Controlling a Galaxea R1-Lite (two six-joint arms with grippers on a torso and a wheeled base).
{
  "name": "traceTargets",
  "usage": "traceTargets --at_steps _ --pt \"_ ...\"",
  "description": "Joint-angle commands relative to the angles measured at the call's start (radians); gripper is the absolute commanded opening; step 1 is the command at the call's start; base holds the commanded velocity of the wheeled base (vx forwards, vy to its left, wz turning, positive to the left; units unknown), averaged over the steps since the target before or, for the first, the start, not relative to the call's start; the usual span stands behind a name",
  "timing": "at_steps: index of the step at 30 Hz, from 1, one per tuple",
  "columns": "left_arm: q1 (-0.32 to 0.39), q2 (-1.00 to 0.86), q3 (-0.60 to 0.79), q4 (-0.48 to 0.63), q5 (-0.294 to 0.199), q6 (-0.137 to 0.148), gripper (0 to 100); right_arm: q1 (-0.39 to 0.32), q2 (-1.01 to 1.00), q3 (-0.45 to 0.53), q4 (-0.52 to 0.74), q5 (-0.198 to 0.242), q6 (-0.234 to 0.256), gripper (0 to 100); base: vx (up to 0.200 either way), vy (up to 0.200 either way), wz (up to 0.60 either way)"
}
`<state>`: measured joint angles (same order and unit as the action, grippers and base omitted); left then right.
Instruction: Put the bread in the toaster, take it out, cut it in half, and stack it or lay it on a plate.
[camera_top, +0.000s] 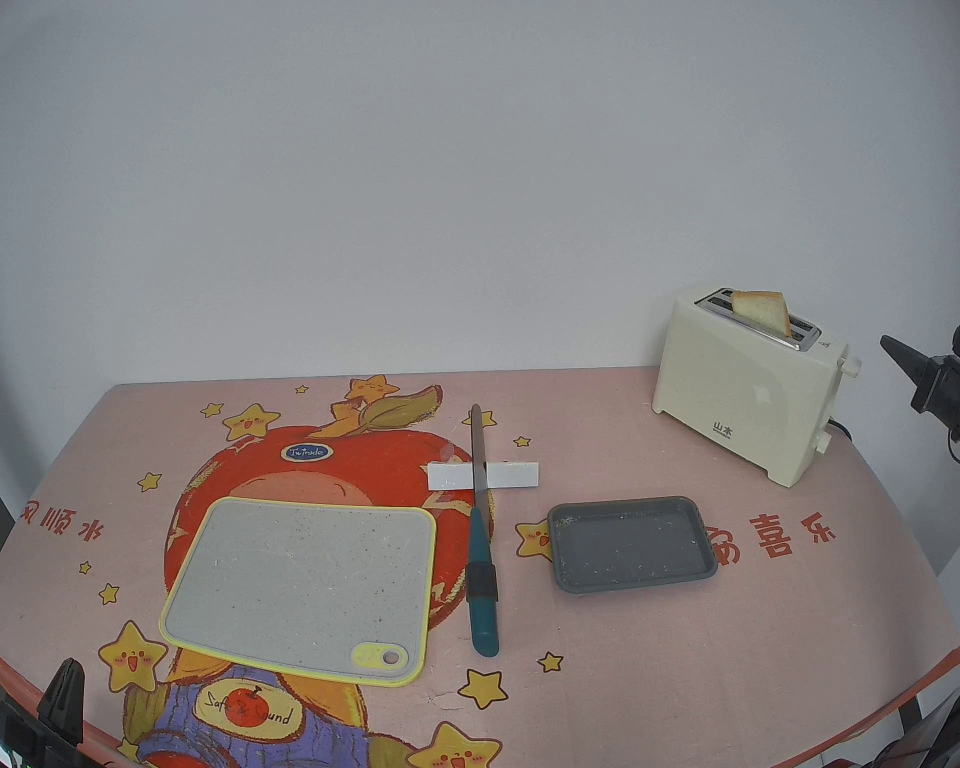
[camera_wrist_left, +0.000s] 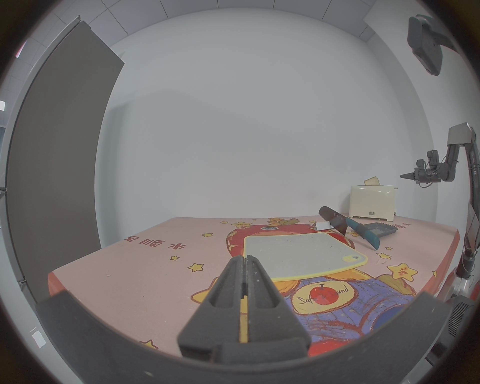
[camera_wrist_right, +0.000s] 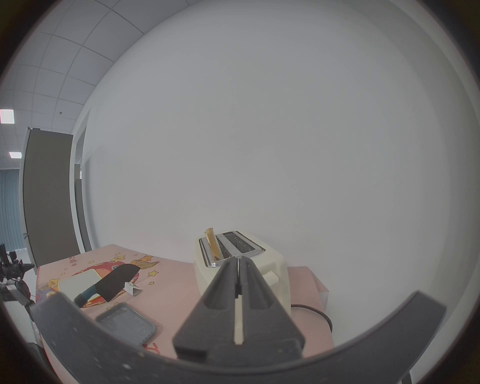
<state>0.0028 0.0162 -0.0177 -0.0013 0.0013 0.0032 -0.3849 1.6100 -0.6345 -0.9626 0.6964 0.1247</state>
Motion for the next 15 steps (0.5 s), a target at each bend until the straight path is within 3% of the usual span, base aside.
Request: traceTargets --at_steps 1,7,15 --pt "0.000 -0.007 0.018 0.000 0.000 0.000 0 0.027 0.105 0.019 -0.044 0.000 -0.002 0 0.000 0.000 0.00" --pt "0.000 -0.007 0.018 0.000 0.000 0.000 0 0.043 0.179 0.016 -0.127 -0.001 -0.003 0 0.000 0.000 0.00" --pt "0.000 -0.007 0.018 0.000 0.000 0.000 0 0.044 0.202 -0.008 -0.134 -0.003 0.001 0 0.000 0.000 0.00"
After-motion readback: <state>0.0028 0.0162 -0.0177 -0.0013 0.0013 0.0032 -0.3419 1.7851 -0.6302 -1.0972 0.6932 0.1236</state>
